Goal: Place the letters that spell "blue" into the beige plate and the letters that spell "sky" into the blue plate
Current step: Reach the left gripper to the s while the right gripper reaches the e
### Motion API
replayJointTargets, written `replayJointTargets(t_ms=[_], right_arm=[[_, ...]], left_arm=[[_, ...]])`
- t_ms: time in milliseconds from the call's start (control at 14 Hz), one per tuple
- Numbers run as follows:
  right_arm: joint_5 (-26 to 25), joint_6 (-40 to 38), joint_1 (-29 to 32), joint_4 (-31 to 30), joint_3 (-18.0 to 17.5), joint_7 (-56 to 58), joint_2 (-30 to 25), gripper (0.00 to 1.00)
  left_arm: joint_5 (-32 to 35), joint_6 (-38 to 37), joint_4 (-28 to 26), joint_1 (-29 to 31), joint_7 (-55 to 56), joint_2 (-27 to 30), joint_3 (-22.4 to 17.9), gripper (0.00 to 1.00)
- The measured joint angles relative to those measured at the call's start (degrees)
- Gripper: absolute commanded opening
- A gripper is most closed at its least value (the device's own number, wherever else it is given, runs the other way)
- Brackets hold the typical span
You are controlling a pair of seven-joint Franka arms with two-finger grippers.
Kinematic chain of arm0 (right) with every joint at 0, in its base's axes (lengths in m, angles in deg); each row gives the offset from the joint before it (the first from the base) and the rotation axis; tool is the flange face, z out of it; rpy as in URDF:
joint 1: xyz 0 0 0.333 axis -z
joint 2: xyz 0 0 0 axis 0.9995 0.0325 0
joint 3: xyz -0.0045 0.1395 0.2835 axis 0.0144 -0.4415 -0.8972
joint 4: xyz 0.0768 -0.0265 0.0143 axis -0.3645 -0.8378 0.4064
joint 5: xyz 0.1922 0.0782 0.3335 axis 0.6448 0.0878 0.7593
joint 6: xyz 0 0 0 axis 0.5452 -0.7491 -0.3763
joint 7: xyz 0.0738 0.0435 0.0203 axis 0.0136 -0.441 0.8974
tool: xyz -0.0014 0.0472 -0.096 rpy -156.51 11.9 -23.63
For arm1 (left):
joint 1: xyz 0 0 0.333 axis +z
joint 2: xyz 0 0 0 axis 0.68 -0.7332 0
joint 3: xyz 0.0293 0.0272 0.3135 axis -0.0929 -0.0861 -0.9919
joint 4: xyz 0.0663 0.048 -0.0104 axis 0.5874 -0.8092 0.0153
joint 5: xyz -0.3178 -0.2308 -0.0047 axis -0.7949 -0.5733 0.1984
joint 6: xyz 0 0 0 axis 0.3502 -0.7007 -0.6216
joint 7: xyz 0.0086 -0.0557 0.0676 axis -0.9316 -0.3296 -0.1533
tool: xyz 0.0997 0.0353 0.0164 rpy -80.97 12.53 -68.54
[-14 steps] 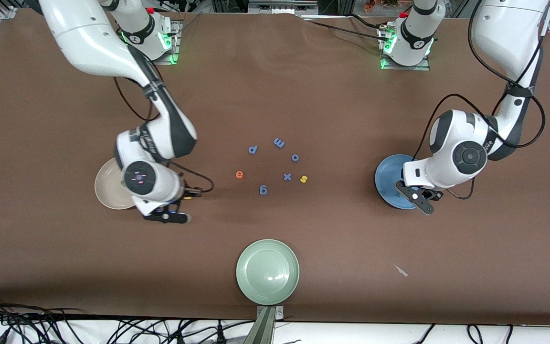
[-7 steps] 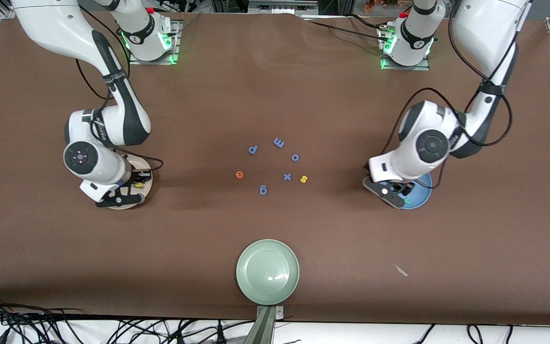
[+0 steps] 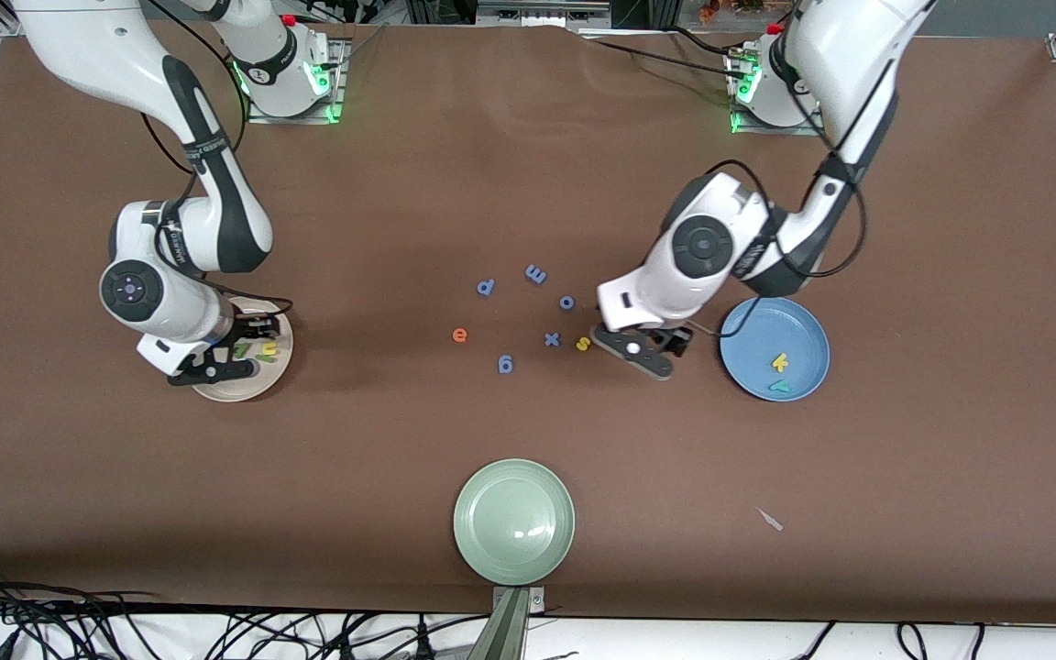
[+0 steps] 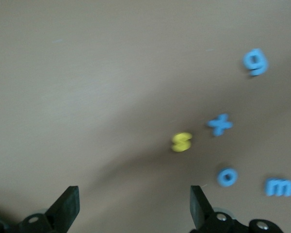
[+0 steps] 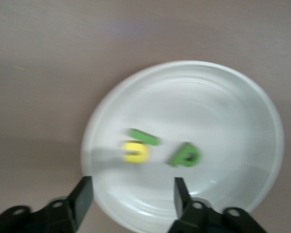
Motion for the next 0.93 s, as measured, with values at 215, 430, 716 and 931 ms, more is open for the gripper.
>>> replayJointTargets(t_ms=[215, 430, 716, 931], right_arm=[[0.3, 0.1, -1.3, 1.4, -5.8, -13.1, 0.0, 1.0], [0.3, 0.3, -3.8, 4.2, -10.5, -24.8, 1.0, 1.0], [0.3, 2.0, -9.8, 10.1, -11.6, -34.9, 6.3, 1.0], [0.3, 6.2, -13.4, 13.3, -11.7, -39.1, 11.4, 1.0]], left_arm=[[2.3, 2.4, 2.4, -2.9, -0.1, -4.8, -0.1, 0.89], [4.4, 4.3, 2.5, -2.9, -0.7, -7.6, -0.4, 0.73], [5.6, 7.3, 2.6, -3.5, -1.0, -9.9, -0.4, 0.68], [7.0, 8.2, 2.6, -3.8, -1.1, -10.6, -0.4, 0.66]])
